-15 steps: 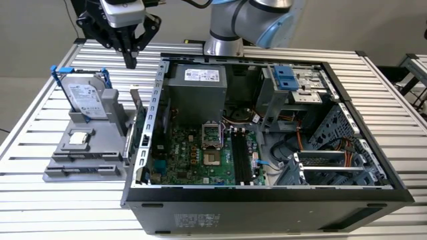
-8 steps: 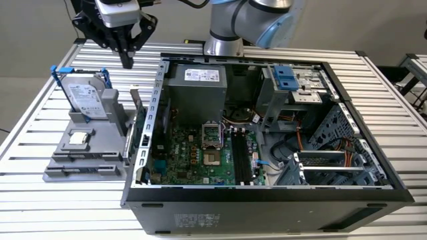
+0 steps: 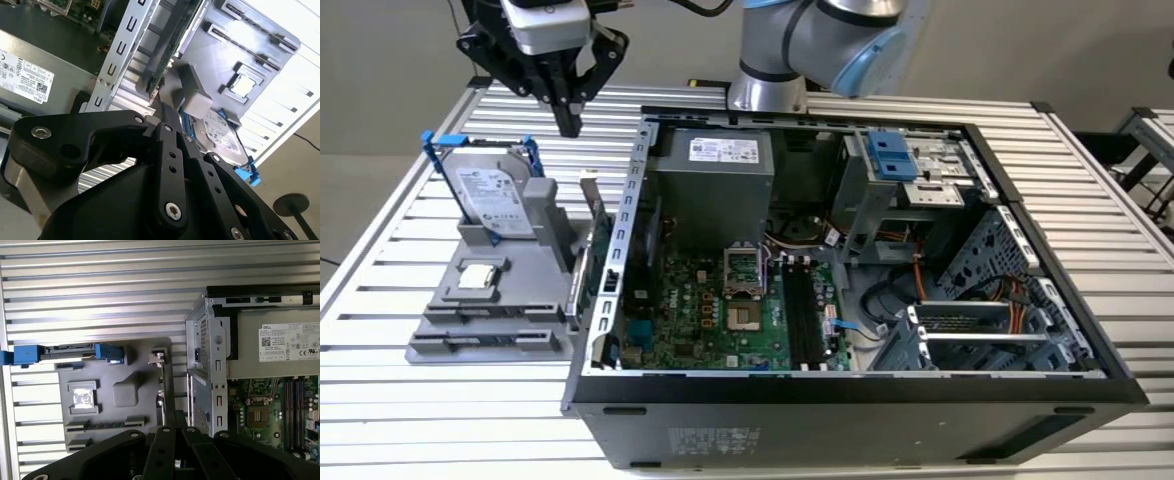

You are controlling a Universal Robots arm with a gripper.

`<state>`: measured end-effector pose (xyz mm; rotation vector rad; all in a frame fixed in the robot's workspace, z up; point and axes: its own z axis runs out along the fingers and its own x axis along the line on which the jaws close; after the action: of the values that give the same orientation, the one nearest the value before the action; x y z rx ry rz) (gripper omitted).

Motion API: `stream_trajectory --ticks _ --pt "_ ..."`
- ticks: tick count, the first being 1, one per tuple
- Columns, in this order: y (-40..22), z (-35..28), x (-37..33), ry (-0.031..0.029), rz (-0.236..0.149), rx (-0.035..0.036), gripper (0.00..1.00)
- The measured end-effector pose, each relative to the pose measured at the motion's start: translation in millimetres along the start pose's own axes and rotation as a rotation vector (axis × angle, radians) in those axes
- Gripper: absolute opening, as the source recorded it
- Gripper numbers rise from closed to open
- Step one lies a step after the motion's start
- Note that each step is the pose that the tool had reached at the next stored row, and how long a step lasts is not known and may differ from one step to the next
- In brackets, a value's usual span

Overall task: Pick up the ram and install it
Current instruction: 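Reach for the ram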

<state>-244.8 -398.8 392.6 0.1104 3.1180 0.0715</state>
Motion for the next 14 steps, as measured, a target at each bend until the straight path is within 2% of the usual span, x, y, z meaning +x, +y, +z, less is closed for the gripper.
stream_trajectory --ticks 14 --pt "-0.8 -0.2 11.1 -0.0001 0.0 -0.0001 0.0"
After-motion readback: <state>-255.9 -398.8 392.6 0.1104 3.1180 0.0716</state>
